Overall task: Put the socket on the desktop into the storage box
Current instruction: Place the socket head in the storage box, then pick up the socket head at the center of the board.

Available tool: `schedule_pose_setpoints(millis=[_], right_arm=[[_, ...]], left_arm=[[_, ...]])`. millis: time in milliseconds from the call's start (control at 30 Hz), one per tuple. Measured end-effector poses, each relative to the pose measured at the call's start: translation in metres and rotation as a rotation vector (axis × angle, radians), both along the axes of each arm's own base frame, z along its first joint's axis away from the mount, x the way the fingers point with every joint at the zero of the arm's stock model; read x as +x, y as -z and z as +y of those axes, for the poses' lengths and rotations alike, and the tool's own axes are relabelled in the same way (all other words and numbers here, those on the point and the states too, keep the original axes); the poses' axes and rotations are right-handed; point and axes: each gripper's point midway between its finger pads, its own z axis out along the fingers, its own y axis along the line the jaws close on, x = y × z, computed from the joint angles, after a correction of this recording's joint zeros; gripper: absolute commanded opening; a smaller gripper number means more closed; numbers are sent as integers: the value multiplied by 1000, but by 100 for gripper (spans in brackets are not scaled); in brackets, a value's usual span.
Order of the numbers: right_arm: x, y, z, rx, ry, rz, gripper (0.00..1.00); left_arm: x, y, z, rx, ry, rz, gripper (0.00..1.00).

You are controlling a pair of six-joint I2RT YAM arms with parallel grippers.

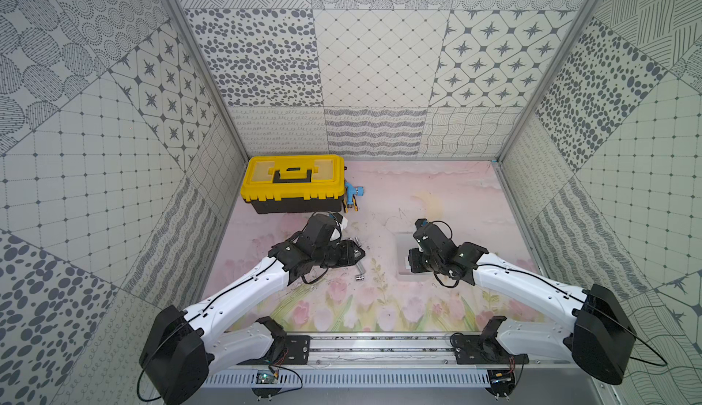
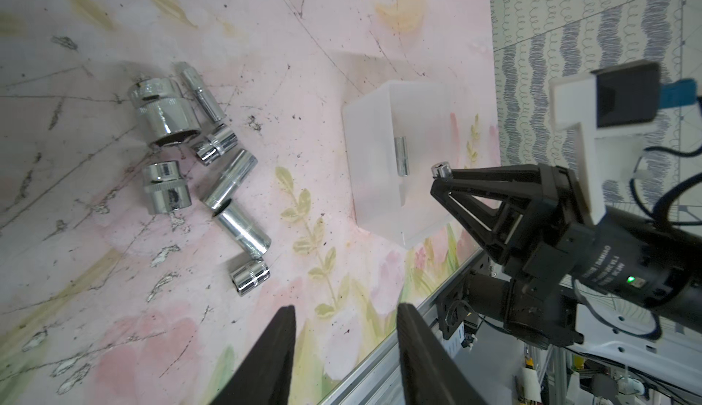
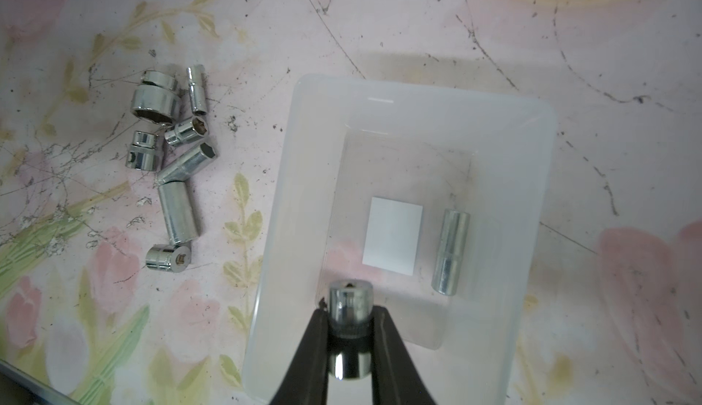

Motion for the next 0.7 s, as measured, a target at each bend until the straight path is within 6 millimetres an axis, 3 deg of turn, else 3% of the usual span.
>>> schedule_pose_setpoints(millis=[200,267,367,533,700], right_arm=[[1,0,-1,-8,8,-11,14],[1,-1,-1,-12,10,-14,28],[1,-1,-1,-17,12,-20,39],[-2,-3,2,-35,1,-31,44],[-3,-21,14,-46,-29,-79,49]], left_arm=[[-7,14,3,72,1,-4,48],[-9,17,4,89,2,-6,49],[-9,20,6,112,-5,-10,49],[-9,25,7,140,-9,-11,49],[-11,33,5,172,0,-6,48]])
